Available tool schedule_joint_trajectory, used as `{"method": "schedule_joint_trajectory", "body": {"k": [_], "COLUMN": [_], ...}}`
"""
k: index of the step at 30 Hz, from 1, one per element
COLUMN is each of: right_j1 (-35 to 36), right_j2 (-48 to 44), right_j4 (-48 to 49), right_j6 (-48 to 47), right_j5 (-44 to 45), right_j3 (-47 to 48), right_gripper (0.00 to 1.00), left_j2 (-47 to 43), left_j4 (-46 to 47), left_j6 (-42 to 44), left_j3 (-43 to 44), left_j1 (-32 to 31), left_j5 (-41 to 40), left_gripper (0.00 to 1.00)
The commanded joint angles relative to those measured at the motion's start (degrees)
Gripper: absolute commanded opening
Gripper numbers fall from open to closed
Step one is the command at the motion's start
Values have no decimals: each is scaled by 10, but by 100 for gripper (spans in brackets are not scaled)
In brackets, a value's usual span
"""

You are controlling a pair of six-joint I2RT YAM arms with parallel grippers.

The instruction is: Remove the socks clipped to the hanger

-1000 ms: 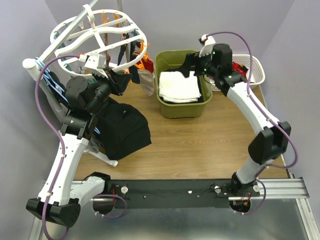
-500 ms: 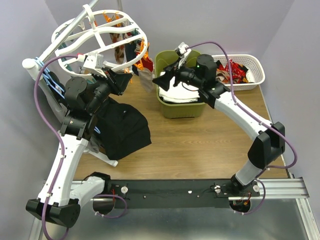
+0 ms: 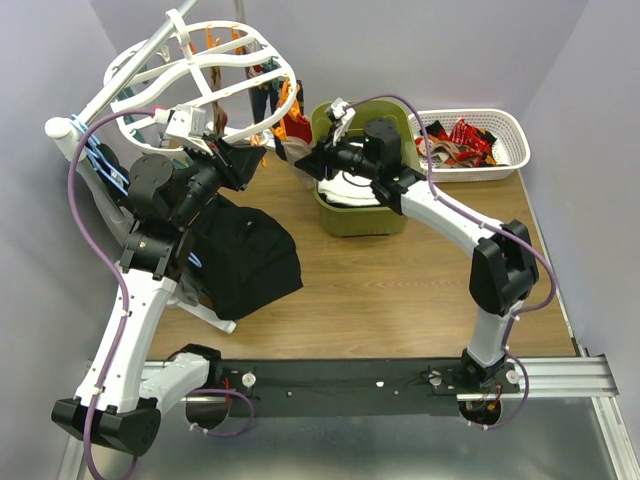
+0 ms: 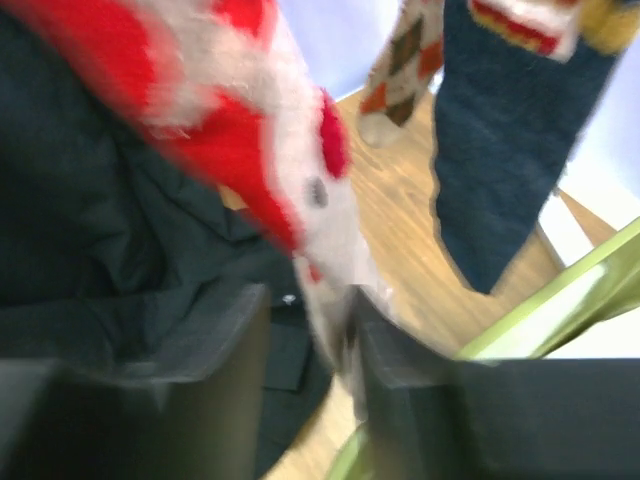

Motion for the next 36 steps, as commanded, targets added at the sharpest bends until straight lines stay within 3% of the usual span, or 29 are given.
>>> {"method": "schedule_joint_trajectory", "body": {"k": [1,4,9,15,17,20,29,36], "right_j1": [4,5,33,61,64,68,86,104], "right_j2": [18,18,-37,-81,-99,-118,-134,-154], "right_j4": [19,-1,-27,-110,-119,-125,-157,-166], "right_j6": [15,35,49,41,41,39,19,11], "right_j5": [15,16,50,168,195,209,255,285], "right_j3": [41,52,22,21,13,2,3,-2], "right_gripper": [20,1,1,1,1,1,1,1], "left_j2": [-6,-3,9,11,-2,-33,-106,-84], "left_j4": [-1,-4,-28,-46,-36,-12,-27,82], "left_j6": [2,8,29,28,41,63,115,-18], "left_j3": [-6,-7,-1,-3,-7,-17,6,18], "left_j1": [-2,-2,-2,-2,-2,-2,-2,-3], "left_j5": [65,68,61,24,47,102,210,274], "left_gripper": [0,0,2,43,56,63,67,62]}}
